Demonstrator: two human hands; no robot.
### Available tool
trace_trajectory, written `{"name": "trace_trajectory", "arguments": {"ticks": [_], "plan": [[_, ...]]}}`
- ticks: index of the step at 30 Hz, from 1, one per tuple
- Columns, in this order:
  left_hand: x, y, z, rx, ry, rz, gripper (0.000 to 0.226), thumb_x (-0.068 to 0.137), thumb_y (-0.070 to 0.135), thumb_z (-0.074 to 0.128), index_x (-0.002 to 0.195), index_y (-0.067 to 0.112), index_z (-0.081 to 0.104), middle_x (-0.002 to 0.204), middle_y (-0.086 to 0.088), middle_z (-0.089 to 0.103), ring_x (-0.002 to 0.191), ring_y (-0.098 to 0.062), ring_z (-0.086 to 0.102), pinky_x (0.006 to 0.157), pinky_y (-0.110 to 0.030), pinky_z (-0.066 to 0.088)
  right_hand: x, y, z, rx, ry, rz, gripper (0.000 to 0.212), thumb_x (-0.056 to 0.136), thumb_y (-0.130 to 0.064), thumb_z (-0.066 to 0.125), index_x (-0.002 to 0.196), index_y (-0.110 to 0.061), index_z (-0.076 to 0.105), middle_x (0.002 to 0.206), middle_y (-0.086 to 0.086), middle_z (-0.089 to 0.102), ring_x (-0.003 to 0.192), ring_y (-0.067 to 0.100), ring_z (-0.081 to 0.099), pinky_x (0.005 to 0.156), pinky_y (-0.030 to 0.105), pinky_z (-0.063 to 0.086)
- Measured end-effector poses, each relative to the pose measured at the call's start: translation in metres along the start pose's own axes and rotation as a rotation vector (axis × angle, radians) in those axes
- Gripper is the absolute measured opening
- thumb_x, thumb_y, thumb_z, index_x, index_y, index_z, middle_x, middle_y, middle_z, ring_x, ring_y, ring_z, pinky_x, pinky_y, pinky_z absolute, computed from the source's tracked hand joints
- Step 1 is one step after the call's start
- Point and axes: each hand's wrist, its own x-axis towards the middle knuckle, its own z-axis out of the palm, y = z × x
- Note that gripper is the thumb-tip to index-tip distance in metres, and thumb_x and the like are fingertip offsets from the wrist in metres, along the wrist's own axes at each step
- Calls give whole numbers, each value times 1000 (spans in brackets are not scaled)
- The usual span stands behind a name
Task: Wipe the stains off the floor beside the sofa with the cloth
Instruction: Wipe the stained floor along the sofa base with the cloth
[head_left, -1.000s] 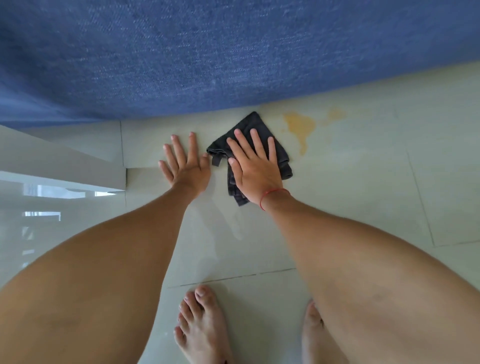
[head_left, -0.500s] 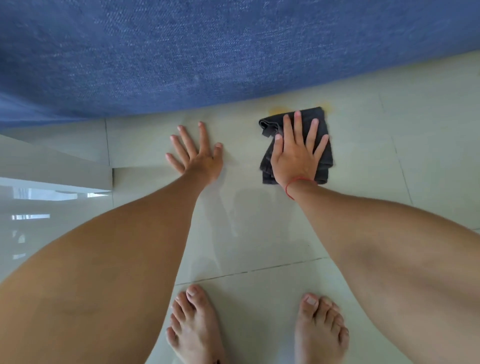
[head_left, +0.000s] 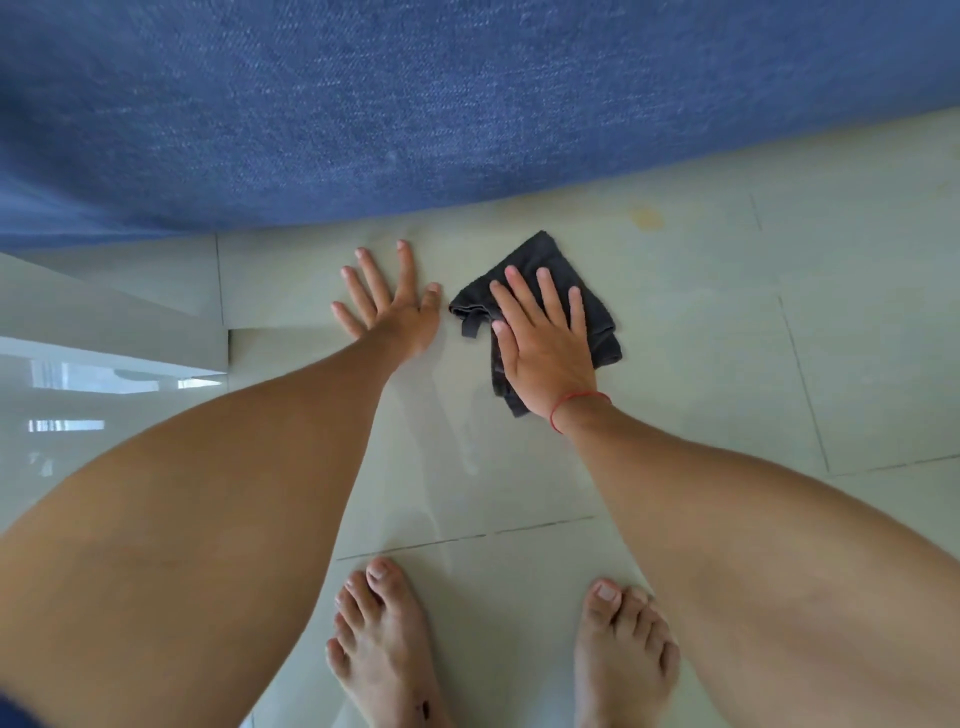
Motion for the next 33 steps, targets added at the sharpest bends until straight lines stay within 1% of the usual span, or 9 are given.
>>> {"name": "trace_trajectory", "arguments": {"ticks": [6,9,13,15,19,24,28,30,33], "plan": [[0,0,2,-1,18,-6,61,98,54,16,149,42,-15,157,-4,-31,145,-27,-27,115,-53,-14,-10,57,-21,19,8,132,47,103,-35,24,150,-30,24,160,-15,13,149,14,3,120,41,-3],[0,1,1,-1,13,-12,60,98,53,16,149,42,-16,156,-4,-31,145,-27,-28,115,-53,-14,20,62,-26,48,67,260,47,103,-37,22,150,-31,23,160,-14,12,149,17,2,119,47,-4],[2,1,3,3,15,-5,61,98,53,16,148,42,-17,156,-4,-33,144,-27,-29,114,-53,-15,70,36,-23,75,132,426,49,102,-39,23,150,-31,21,161,-13,10,149,22,-2,117,54,-7],[3,1,4,0,21,-2,60,98,52,16,148,42,-17,156,-4,-33,144,-27,-29,114,-53,-15,87,20,-21,67,129,395,49,101,-37,24,150,-30,23,160,-12,14,149,24,-1,116,56,-7],[3,0,2,7,12,1,60,99,52,14,148,42,-19,155,-4,-35,143,-26,-31,115,-53,-16,95,-5,-14,44,78,206,47,101,-35,27,148,-30,27,158,-12,23,149,24,3,116,57,-5],[1,1,0,0,-2,-4,60,99,52,14,148,42,-20,154,-4,-36,143,-26,-32,115,-53,-16,59,-22,-1,18,80,46,47,101,-35,30,148,-29,30,158,-12,23,149,21,11,117,53,-2],[-1,2,0,12,8,-4,59,100,47,14,148,42,-20,154,-4,-36,143,-26,-32,115,-54,-15,25,-13,1,26,27,-35,49,101,-35,22,149,-27,29,158,-11,22,149,20,11,119,47,0],[-1,1,0,6,5,-4,60,99,51,14,148,42,-19,154,-4,-36,143,-26,-32,115,-53,-16,10,-1,-1,39,33,-27,52,99,-37,16,148,-26,31,158,-11,23,149,18,12,121,44,2],[-1,2,2,6,20,-6,60,98,53,14,148,42,-18,155,-4,-33,144,-26,-30,115,-53,-15,-1,30,-6,89,107,183,48,102,-36,21,147,-27,32,158,-11,22,148,16,12,120,40,0]]}}
